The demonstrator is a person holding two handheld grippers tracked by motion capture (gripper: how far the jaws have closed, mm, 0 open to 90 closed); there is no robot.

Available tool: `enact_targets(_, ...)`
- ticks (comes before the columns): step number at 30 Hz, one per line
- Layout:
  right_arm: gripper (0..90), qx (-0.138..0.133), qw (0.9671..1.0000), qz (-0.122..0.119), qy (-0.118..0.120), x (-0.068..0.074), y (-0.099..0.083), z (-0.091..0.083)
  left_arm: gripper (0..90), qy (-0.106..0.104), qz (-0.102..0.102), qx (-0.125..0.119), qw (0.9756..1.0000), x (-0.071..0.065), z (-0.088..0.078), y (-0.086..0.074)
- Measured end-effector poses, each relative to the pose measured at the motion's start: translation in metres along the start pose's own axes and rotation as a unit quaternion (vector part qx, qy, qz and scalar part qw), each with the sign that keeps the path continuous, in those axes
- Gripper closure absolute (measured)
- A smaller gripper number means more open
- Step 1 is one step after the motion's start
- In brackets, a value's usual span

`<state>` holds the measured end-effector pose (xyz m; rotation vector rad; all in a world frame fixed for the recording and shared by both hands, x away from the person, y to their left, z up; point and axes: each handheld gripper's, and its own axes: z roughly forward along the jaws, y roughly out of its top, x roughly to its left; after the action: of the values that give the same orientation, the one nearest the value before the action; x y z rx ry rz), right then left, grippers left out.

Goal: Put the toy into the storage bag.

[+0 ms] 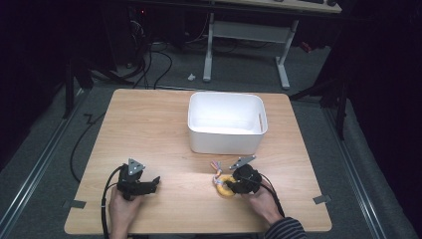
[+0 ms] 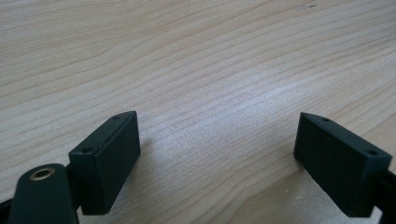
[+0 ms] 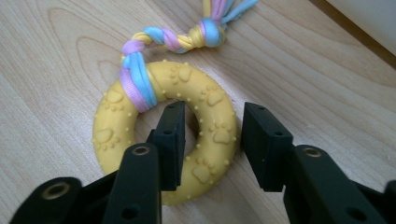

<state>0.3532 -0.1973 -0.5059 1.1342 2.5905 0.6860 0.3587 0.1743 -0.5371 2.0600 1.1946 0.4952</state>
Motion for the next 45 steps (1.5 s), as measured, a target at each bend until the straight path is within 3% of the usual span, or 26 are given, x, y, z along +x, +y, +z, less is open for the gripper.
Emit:
enact_targets(12,65.9,-0.004,0.9999,0.005,0.014,-0.003,-0.001,-0.003,14.9,0.000,0.000,0.000,1.0000,0.000,0.000,0.000)
enact_targets(24,65.9,-0.032,0.9993,0.011,0.018,-0.005,-0.002,-0.014,14.9,0.000,-0.001,-0.001,1.0000,0.000,0.000,0.000)
enact_targets(33,66.0,-0.059,0.9978,0.027,0.014,-0.013,-0.005,-0.035,14.9,0.000,-0.001,-0.001,1.0000,0.000,0.000,0.000)
enact_targets(45,66.0,-0.078,0.9966,0.022,0.011,-0.016,-0.002,-0.056,15.0,0.001,-0.001,0.000,1.0000,0.000,0.000,0.000)
